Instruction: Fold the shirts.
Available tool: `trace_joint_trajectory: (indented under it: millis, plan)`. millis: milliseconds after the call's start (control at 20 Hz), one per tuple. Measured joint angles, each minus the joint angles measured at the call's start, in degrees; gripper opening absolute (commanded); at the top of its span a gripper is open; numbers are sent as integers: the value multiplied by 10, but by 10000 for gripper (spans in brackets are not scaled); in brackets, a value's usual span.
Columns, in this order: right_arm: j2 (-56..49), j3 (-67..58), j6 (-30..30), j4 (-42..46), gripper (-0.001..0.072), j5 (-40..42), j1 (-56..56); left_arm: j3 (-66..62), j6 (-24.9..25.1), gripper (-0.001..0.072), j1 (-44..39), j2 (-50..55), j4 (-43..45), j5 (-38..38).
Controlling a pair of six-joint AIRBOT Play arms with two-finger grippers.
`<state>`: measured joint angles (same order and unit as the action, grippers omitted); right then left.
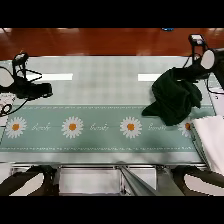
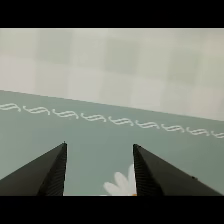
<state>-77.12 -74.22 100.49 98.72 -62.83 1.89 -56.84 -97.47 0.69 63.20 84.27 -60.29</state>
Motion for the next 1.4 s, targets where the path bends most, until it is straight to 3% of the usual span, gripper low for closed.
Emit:
trace_joint_trajectory:
  millis: [350,400,450,500,750,1050,1400]
  plan:
    - [-93,41,3,-67,388,60,-60,102,-5,508,-35,-49,-58,86]
    - [-109,42,3,-78,284,62,-62,106,-5,507,-41,-50,-59,97]
    - [-122,43,3,-90,101,62,-63,110,-5,507,-45,-50,-62,103]
    - [-133,43,0,-102,26,61,-64,112,-6,507,-48,-51,-63,110]
    - [-118,9,-51,-150,25,35,-66,113,4,506,-16,-76,-56,130]
    - [-3,-152,-104,-181,25,9,-66,113,-2,506,58,-169,-64,121]
    - [78,-360,-140,-256,25,-7,-66,125,-4,506,28,-211,-100,73]
